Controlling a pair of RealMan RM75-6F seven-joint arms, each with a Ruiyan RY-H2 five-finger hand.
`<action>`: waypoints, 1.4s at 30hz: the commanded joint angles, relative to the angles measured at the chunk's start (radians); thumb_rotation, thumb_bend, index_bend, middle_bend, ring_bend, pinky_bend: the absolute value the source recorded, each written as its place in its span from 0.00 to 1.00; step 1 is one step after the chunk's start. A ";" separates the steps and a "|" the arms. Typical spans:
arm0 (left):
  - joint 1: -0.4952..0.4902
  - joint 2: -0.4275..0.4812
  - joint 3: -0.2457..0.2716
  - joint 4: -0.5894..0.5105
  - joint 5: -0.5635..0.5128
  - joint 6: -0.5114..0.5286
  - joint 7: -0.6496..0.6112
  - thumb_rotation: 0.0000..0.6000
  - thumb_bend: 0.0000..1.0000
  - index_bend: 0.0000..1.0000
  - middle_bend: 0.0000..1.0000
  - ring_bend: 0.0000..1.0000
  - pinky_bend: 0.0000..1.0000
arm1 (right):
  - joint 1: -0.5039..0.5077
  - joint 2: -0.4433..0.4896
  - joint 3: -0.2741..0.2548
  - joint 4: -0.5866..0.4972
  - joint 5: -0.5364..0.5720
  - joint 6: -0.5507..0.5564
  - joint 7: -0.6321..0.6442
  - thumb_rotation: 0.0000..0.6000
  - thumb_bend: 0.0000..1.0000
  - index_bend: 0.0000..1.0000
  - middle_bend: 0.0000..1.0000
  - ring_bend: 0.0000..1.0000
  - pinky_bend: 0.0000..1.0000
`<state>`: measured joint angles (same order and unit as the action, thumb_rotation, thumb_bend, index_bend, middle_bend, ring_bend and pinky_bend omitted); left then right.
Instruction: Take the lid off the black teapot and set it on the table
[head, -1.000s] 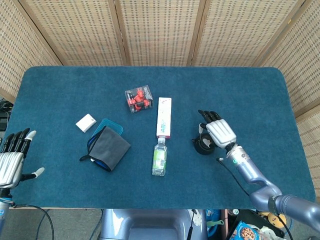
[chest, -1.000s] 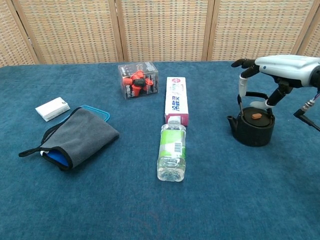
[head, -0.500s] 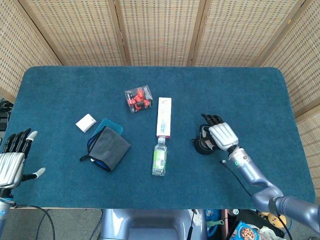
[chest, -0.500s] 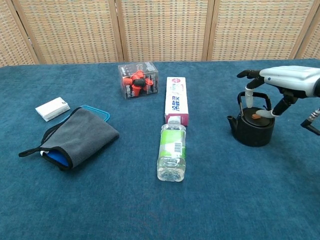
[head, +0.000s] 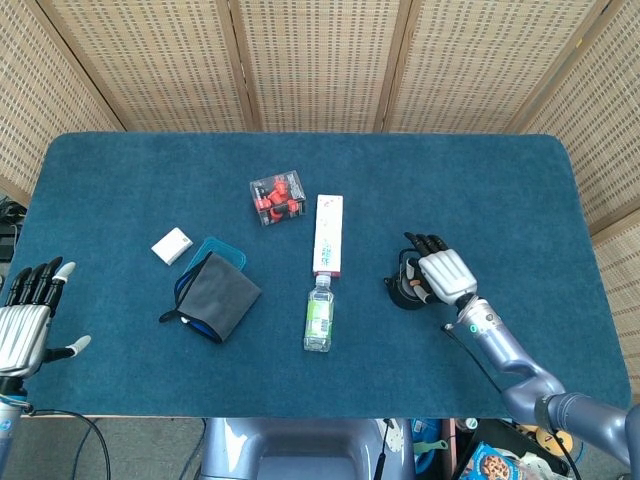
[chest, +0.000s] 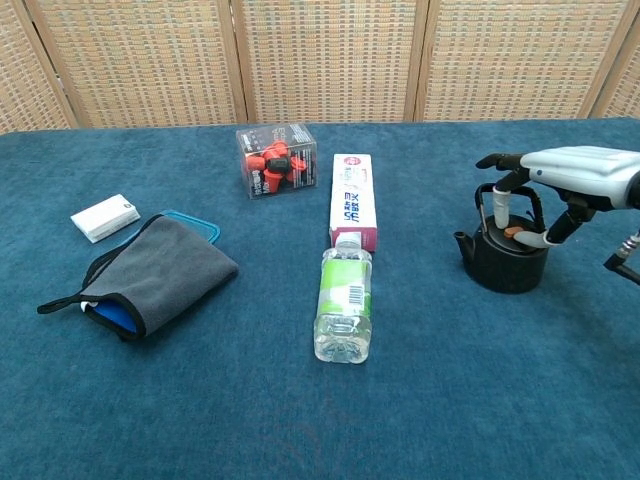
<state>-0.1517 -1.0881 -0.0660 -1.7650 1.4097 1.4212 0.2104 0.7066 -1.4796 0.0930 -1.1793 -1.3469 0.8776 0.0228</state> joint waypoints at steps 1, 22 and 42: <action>-0.001 -0.001 0.001 0.001 -0.001 -0.002 0.001 1.00 0.00 0.00 0.00 0.00 0.00 | -0.002 -0.001 -0.001 0.005 -0.003 -0.001 0.004 1.00 0.55 0.51 0.00 0.00 0.12; -0.004 -0.005 0.002 0.002 -0.005 -0.007 0.008 1.00 0.00 0.00 0.00 0.00 0.00 | -0.010 0.008 0.012 0.008 -0.052 0.054 0.042 1.00 0.60 0.68 0.00 0.00 0.12; -0.005 -0.006 0.012 -0.001 0.009 -0.010 0.011 1.00 0.00 0.00 0.00 0.00 0.00 | -0.181 0.116 -0.169 -0.119 -0.332 0.318 -0.050 1.00 0.60 0.68 0.00 0.00 0.08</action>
<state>-0.1562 -1.0933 -0.0542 -1.7665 1.4184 1.4114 0.2209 0.5423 -1.3347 -0.0502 -1.3397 -1.6469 1.1815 -0.0034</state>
